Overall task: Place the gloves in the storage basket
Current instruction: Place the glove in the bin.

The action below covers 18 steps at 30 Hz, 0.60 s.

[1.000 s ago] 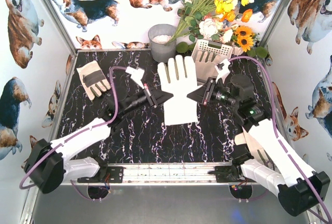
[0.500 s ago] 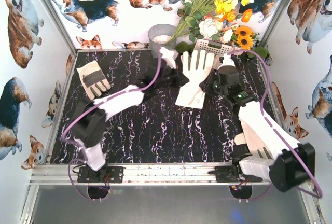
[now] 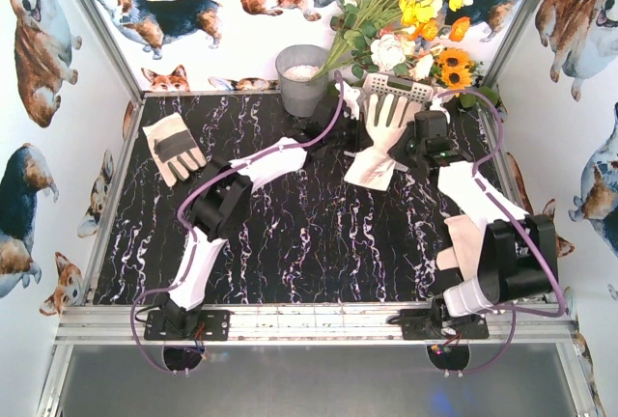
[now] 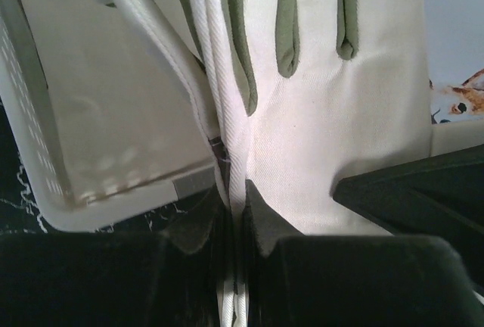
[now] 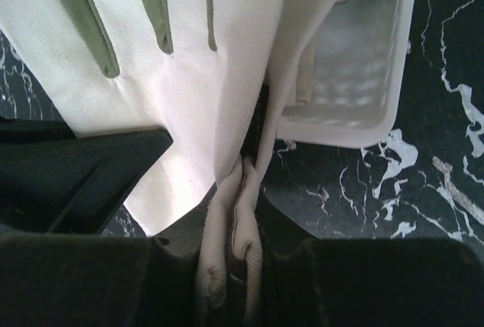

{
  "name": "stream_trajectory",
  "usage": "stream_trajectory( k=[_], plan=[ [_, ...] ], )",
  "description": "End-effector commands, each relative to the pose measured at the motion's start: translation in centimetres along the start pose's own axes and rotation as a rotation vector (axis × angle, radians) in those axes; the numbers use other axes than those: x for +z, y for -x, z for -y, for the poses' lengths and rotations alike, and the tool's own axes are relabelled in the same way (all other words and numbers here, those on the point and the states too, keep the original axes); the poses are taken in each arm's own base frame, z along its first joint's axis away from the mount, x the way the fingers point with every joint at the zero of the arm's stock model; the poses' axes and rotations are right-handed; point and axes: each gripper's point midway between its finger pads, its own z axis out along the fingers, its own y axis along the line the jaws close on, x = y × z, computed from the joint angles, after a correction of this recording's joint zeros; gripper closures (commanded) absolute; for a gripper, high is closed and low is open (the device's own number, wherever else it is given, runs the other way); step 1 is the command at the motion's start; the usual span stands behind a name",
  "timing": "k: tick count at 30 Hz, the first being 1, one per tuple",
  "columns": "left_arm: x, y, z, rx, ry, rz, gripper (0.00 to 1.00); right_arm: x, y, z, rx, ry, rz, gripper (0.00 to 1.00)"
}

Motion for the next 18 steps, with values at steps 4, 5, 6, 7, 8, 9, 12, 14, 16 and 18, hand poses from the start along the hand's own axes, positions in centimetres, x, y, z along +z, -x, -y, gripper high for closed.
stream_trajectory(
  k=[4,5,6,7,8,9,12,14,16,18],
  plan=[
    [1.7,5.3,-3.7,0.030,0.011,0.145,1.00,1.3,5.6,-1.1,0.016,0.004,0.171,1.00],
    [1.8,5.9,-4.0,0.025,0.005,0.160,1.00,1.6,5.9,-1.0,0.021,-0.001,0.184,1.00],
    [2.0,6.3,-4.2,0.020,-0.004,0.173,1.00,1.9,6.2,-0.9,0.027,-0.002,0.196,1.00],
    [2.2,6.7,-4.4,0.017,-0.014,0.190,1.00,2.2,6.5,-0.9,0.034,-0.003,0.207,1.00],
    [2.3,7.1,-4.5,0.014,-0.024,0.204,1.00,2.4,6.8,-0.9,0.042,-0.003,0.218,1.00],
    [2.5,7.4,-4.6,0.012,-0.035,0.215,1.00,2.7,7.1,-0.9,0.051,0.000,0.229,1.00],
    [3.3,7.8,-5.1,-0.001,-0.059,0.223,0.98,3.3,8.0,-1.2,0.076,0.005,0.257,1.00],
    [3.7,7.8,-5.3,-0.005,-0.068,0.230,0.89,3.8,8.5,-1.2,0.090,0.008,0.277,1.00],
    [3.7,8.1,-5.5,-0.005,-0.073,0.243,0.77,4.2,9.1,-1.3,0.096,0.010,0.297,1.00],
    [3.6,8.4,-5.7,-0.003,-0.071,0.250,0.63,4.8,9.6,-1.3,0.094,0.011,0.311,1.00]
  ],
)
